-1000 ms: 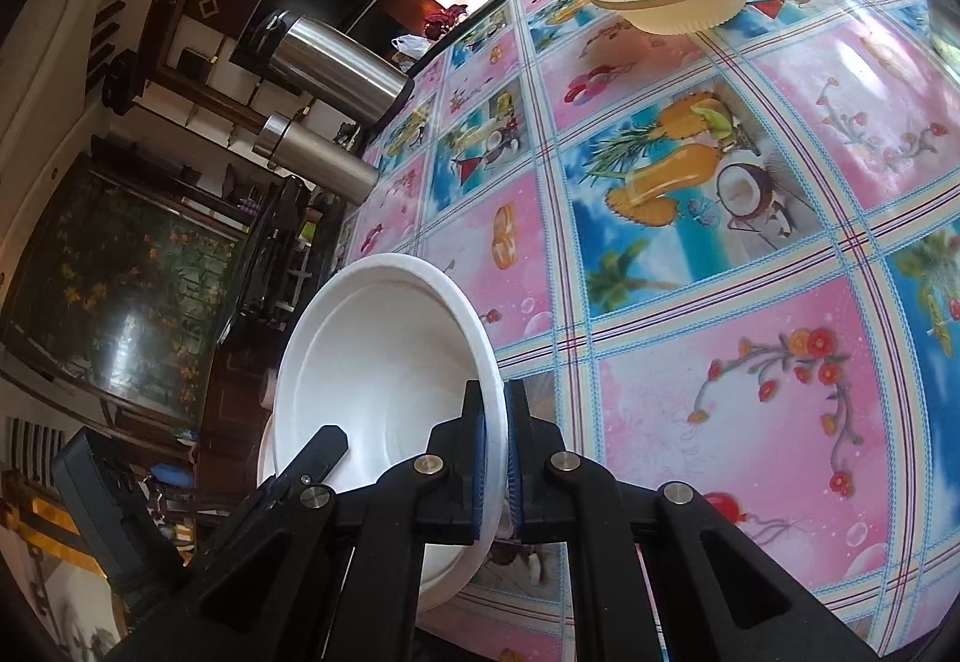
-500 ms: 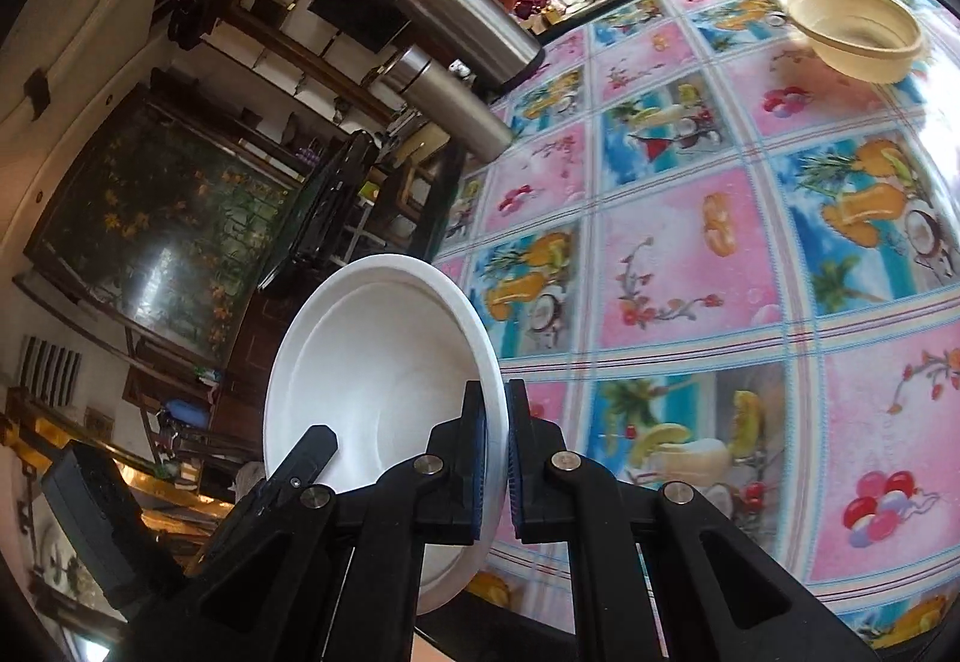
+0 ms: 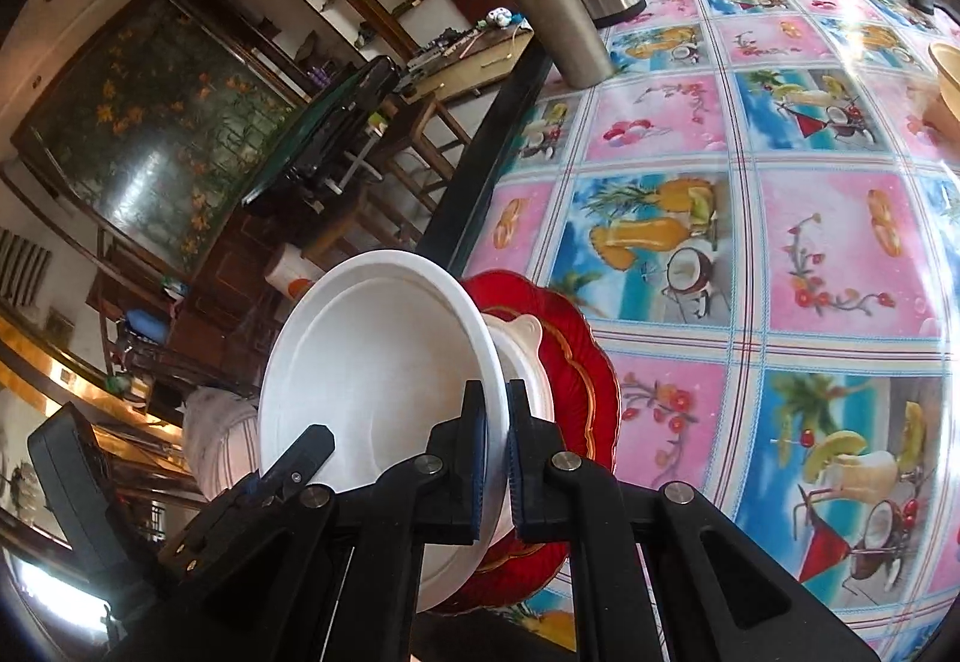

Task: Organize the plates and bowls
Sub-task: 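Carry the white foam bowl with both tools and lower it onto the red plate stack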

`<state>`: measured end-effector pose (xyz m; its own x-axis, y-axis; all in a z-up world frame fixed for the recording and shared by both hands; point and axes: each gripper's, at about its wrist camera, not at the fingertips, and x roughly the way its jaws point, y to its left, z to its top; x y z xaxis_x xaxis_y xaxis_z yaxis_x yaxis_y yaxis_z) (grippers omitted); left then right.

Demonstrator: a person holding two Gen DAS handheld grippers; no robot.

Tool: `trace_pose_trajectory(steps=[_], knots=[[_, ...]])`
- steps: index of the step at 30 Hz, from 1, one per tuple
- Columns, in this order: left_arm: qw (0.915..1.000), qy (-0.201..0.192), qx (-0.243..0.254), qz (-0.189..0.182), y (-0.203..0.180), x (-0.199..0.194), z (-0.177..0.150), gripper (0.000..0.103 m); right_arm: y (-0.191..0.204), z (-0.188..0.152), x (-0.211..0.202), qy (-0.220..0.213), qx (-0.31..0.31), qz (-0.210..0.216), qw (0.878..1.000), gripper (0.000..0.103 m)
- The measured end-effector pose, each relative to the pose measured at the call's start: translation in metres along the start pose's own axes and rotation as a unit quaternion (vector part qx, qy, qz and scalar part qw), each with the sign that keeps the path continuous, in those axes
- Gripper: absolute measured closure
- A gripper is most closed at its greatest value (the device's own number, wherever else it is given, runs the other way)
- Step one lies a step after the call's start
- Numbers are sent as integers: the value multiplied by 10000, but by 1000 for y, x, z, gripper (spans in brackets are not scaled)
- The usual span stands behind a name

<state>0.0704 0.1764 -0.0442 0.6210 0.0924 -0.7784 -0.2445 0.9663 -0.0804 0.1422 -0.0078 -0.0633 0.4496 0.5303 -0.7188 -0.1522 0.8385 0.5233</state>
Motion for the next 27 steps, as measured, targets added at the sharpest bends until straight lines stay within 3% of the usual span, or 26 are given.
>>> trace_pose_trajectory(steps=[19, 24, 26, 27], knots=[[9991, -112, 244, 337, -1, 11, -7, 90, -5, -6, 22, 183, 48, -181, 9997, 95], [9979, -237, 300, 519, 0, 6, -7, 90, 1, -8, 19, 116, -105, -260, 9995, 91], [9972, -300, 302, 615, 2, 4, -7, 86, 3, -8, 14, 28, -206, -288, 9994, 88], [9967, -328, 308, 675, 2, 2, -8, 80, 5, -9, 12, -7, -258, -304, 9992, 82]])
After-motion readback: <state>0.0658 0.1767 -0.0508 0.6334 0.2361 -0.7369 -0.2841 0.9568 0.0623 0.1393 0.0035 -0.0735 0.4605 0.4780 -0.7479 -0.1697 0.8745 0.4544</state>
